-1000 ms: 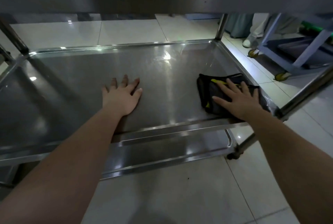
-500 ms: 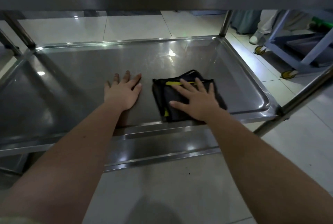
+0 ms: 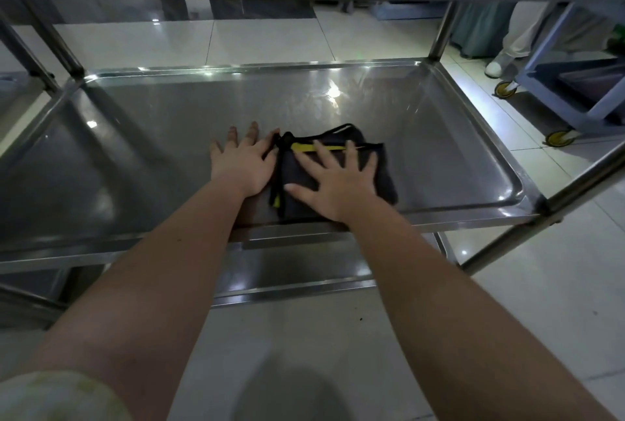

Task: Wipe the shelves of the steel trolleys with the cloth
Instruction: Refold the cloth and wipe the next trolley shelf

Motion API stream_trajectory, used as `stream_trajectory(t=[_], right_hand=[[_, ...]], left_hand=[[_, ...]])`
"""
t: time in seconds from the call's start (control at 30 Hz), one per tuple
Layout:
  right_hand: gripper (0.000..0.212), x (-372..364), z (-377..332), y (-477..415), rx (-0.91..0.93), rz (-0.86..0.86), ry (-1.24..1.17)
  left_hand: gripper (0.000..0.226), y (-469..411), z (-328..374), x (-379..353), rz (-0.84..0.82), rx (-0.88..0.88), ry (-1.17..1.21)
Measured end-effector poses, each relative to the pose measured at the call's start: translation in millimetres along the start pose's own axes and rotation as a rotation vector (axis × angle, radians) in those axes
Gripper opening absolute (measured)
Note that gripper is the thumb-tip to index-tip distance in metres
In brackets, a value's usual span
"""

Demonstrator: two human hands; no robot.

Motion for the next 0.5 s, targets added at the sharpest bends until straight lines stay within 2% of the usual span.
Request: stream_trajectory(t=[0.07,0.13,0.2,0.37,0.5], right_hand=[[0.079,-1,-13,1,0.057,-0.007,-0.010],[0.081,7,14,4,0.058,0.040,-0.038],[0.084,12,68,7,-0.019,0.049,-0.045],[0.083,16,225,38,-0.364,0.006,-0.113],[0.080,6,242,56,-0.371,-0.056,-0.090]], left_hand=[[0.051,0,-2,1,-0.013,0.001,0.012],[0.052,0,-2,2,-0.011,0.006,0.019],[0.053,0,0,1,-0.010,0.011,0.022],[0.058,-6,4,-5,-0.012,0.005,0.021],[0.071,-9,5,-10,-0.020,0.010,0.011]])
Point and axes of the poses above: each hand's wrist, its own y-axis away from the middle knuckle, its own x-axis out of the back of the hand, z = x × y, the point moved 10 cm from there along -y, towards the middle knuckle, and after that the axes turned 2 degrees about -z, right-handed, at the moved point
